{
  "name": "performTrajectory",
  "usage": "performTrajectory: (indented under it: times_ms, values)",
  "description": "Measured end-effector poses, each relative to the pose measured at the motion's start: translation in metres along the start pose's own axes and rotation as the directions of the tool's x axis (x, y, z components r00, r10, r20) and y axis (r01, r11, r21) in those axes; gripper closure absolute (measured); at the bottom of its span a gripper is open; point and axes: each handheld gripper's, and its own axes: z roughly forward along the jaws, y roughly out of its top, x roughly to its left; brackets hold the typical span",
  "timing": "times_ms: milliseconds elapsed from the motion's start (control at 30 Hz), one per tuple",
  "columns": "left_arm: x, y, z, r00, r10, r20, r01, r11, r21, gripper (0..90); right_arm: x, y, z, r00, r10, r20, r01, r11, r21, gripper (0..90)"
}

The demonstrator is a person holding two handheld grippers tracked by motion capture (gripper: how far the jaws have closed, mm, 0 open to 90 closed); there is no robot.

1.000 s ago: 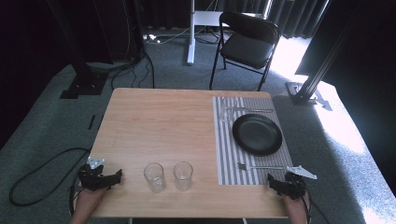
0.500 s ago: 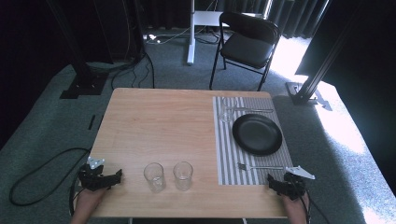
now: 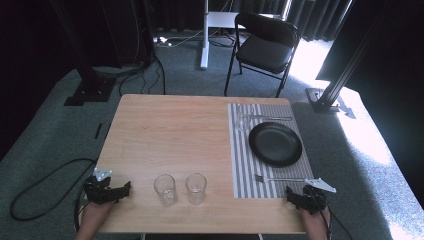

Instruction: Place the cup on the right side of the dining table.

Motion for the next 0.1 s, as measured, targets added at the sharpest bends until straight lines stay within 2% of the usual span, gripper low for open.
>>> performTrajectory:
  times_ms: [100]
  values:
    - [0.0,0.0001,0.0,1.0,0.0,0.0,0.0,1.0,0.0,0.5,0.0,0.0001,0.0,1.0,0.0,0.0,0.0,1.0,0.0,12.1]
